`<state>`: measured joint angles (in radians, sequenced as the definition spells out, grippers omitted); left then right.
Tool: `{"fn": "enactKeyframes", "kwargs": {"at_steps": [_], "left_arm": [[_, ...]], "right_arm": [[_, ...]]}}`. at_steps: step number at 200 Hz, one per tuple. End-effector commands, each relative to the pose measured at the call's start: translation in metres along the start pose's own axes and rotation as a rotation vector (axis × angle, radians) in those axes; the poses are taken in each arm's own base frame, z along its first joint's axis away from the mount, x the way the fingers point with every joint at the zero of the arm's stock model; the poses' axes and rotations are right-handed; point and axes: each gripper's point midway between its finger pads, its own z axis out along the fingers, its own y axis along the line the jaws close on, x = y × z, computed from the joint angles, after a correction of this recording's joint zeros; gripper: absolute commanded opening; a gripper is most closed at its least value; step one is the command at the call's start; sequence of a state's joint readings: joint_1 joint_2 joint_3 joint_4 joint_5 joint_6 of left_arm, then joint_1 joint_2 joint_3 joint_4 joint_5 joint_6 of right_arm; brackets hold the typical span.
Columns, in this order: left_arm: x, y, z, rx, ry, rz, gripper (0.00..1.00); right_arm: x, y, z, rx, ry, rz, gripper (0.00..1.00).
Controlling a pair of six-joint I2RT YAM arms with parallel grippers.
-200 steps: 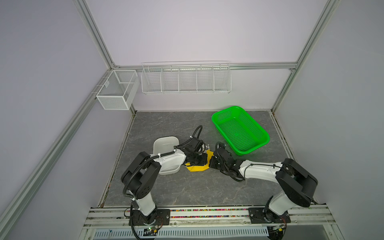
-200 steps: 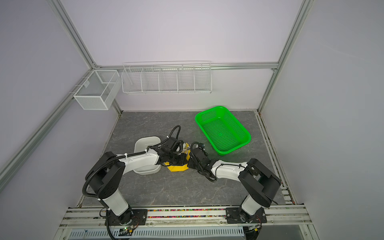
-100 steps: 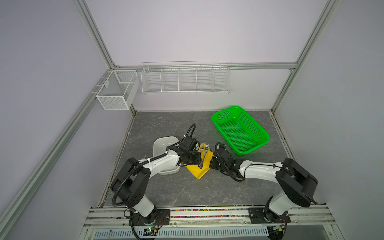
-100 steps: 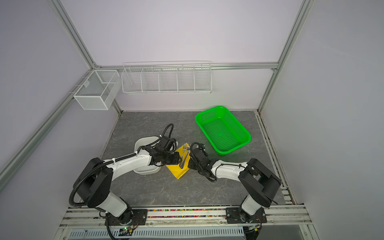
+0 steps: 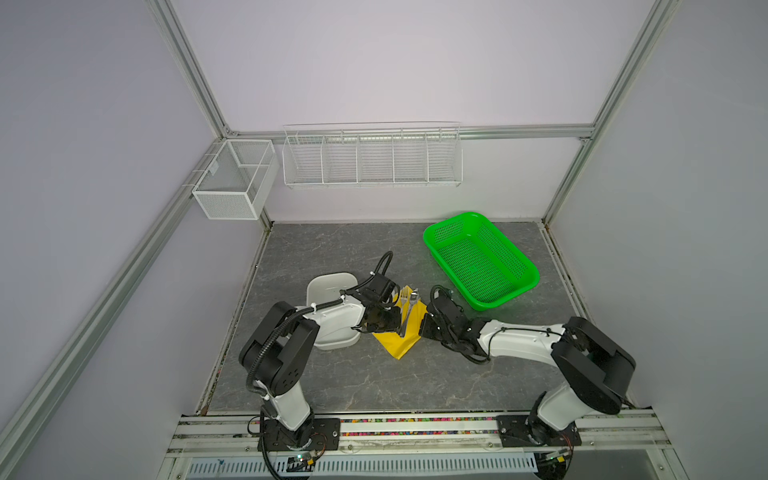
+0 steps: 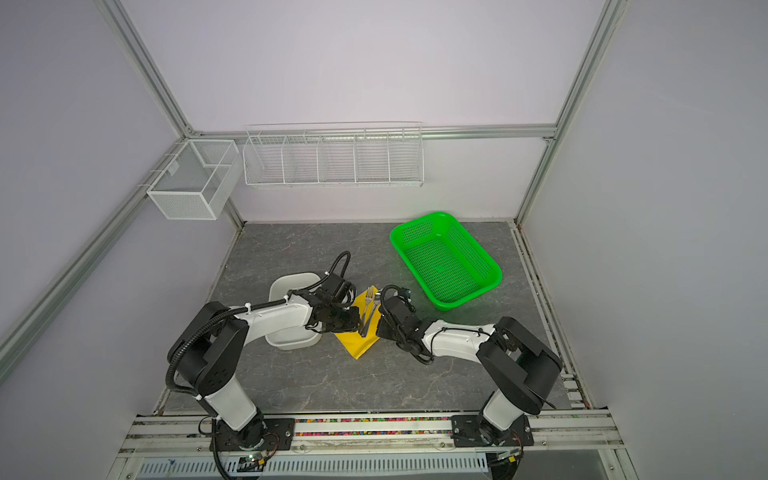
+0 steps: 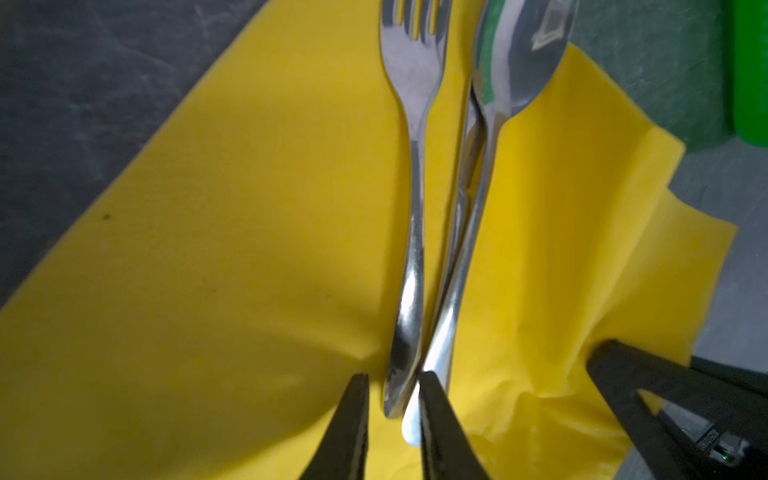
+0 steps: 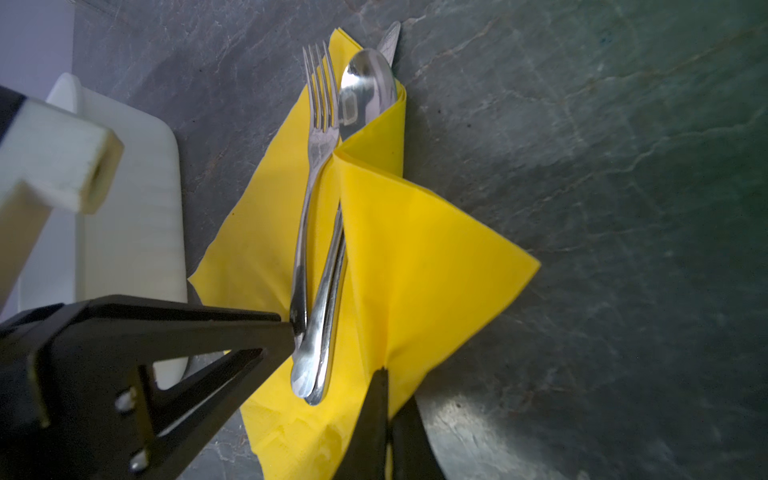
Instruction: Place the utensils on the paper napkin and roll it up
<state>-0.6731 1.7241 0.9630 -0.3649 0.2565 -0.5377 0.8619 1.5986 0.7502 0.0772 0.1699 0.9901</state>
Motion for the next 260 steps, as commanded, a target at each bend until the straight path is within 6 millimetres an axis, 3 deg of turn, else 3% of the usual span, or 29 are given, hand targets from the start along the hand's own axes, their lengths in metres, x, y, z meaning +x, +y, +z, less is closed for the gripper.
{"fn": "enactKeyframes", "kwargs": {"at_steps": [1,89,152,187,223,260], "left_arm": [[-0.01,-0.009,0.0,0.033,-0.015,0.013,0.23],[-0.003,-0.014,0.007,0.074,0.022,0.019,0.2],[0.0,-0.028,0.003,0.15,0.036,0.05,0.2],[-0.001,-0.027,-0.004,0.14,0.022,0.05,0.2],[-0.009,-0.014,-0.019,0.066,-0.035,0.039,0.21],[-0.009,-0.008,-0.02,0.046,-0.029,0.039,0.21]], "right_arm": [[-0.004,0.001,-0.007,0.001,-0.019,0.026,0.07],[-0.002,-0.001,-0.006,0.007,-0.016,0.03,0.07],[-0.001,-0.008,-0.006,0.031,-0.013,0.044,0.07],[0.001,-0.018,-0.006,0.062,-0.007,0.075,0.07],[0.006,-0.028,-0.007,0.074,0.002,0.096,0.09],[0.01,-0.028,-0.006,0.052,0.015,0.115,0.14]]}}
